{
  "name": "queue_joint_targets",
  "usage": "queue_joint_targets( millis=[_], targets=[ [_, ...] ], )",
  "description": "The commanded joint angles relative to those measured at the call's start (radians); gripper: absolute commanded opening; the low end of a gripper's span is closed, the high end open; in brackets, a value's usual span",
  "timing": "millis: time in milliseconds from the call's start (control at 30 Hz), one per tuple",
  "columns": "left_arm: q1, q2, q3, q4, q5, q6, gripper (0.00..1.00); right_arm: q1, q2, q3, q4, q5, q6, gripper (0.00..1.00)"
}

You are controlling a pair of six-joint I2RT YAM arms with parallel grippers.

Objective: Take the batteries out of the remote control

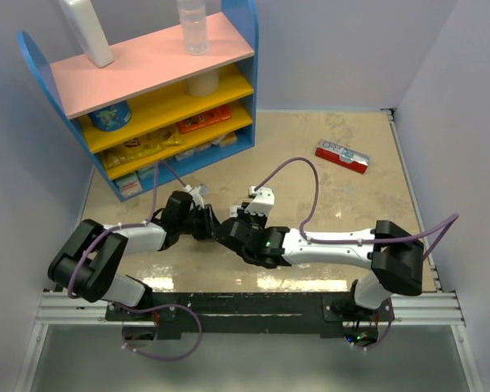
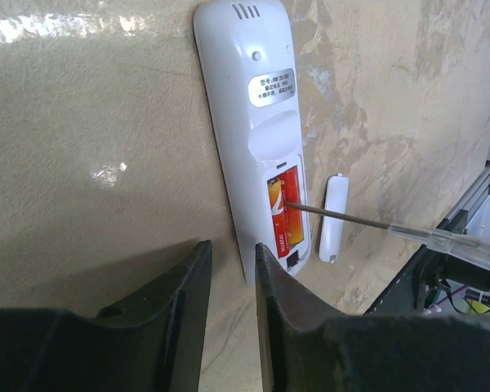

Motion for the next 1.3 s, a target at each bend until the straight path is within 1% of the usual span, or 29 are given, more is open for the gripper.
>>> queue_joint_targets(
  millis=[0, 100, 233, 267, 333, 433, 467, 500, 533, 567, 633, 733, 767, 833, 867, 900, 933, 967, 1100, 1267],
  targets=[
    [0.004, 0.03, -0.005, 0.048, -0.003, 0.012, 0.32, 0.025, 0.038, -0.146, 0.145, -0.324, 0.017, 0.0],
    [0.0, 0.05, -0.01, 0.064, -0.003, 0.01, 0.32, 0.003, -0.019, -0.223, 0.241, -0.356, -0.011, 0.0],
    [-0.013, 0.074, -0.008, 0.081, -0.012, 0.006, 0.32, -0.051, -0.059, -0.318, 0.377, -0.452, -0.022, 0.0],
    [-0.016, 0.079, -0.008, 0.084, -0.015, 0.004, 0.32, -0.058, -0.067, -0.355, 0.395, -0.458, -0.02, 0.0],
    [-0.02, 0.086, -0.007, 0.084, -0.02, 0.006, 0.32, -0.072, -0.091, -0.373, 0.401, -0.453, -0.011, 0.0],
    [-0.025, 0.08, -0.01, 0.077, -0.03, 0.003, 0.31, -0.072, -0.079, -0.296, 0.304, -0.4, -0.066, 0.0],
    [-0.026, 0.076, -0.01, 0.077, -0.037, 0.0, 0.31, -0.066, -0.062, -0.218, 0.25, -0.381, -0.093, 0.0],
    [-0.029, 0.073, -0.01, 0.077, -0.038, -0.002, 0.3, -0.057, -0.044, -0.176, 0.161, -0.366, -0.104, 0.0],
    [-0.028, 0.071, -0.01, 0.078, -0.038, -0.003, 0.29, -0.048, -0.024, -0.133, 0.124, -0.351, -0.118, 0.0],
    [-0.029, 0.071, -0.008, 0.077, -0.037, -0.008, 0.29, -0.02, 0.023, -0.057, 0.09, -0.332, -0.129, 0.0],
    [-0.031, 0.068, -0.013, 0.069, -0.041, -0.009, 0.26, 0.008, 0.069, 0.029, 0.008, -0.279, -0.144, 0.0],
    [-0.029, 0.06, -0.016, 0.058, -0.053, -0.008, 0.22, 0.029, 0.155, 0.109, -0.116, -0.236, -0.083, 0.0],
    [-0.031, 0.059, -0.016, 0.055, -0.063, -0.006, 0.2, 0.029, 0.192, 0.128, -0.154, -0.228, -0.007, 0.0],
    [-0.031, 0.054, -0.019, 0.055, -0.067, -0.009, 0.19, 0.031, 0.22, 0.18, -0.263, -0.211, 0.081, 0.0],
    [-0.031, 0.054, -0.021, 0.057, -0.067, -0.013, 0.18, 0.035, 0.234, 0.198, -0.303, -0.196, 0.186, 0.0],
    [-0.031, 0.051, -0.022, 0.061, -0.067, -0.016, 0.17, 0.037, 0.252, 0.215, -0.399, -0.179, 0.246, 0.0],
    [-0.029, 0.05, -0.027, 0.069, -0.063, -0.023, 0.17, 0.038, 0.26, 0.244, -0.43, -0.16, 0.28, 0.0],
    [-0.031, 0.048, -0.028, 0.075, -0.06, -0.028, 0.16, 0.038, 0.265, 0.251, -0.444, -0.163, 0.308, 0.0],
    [-0.031, 0.053, -0.034, 0.094, -0.046, -0.04, 0.14, 0.037, 0.269, 0.258, -0.411, -0.183, 0.343, 0.0],
    [-0.031, 0.051, -0.033, 0.069, -0.061, -0.029, 0.11, 0.035, 0.291, 0.249, -0.42, -0.226, 0.435, 0.0]
  ],
)
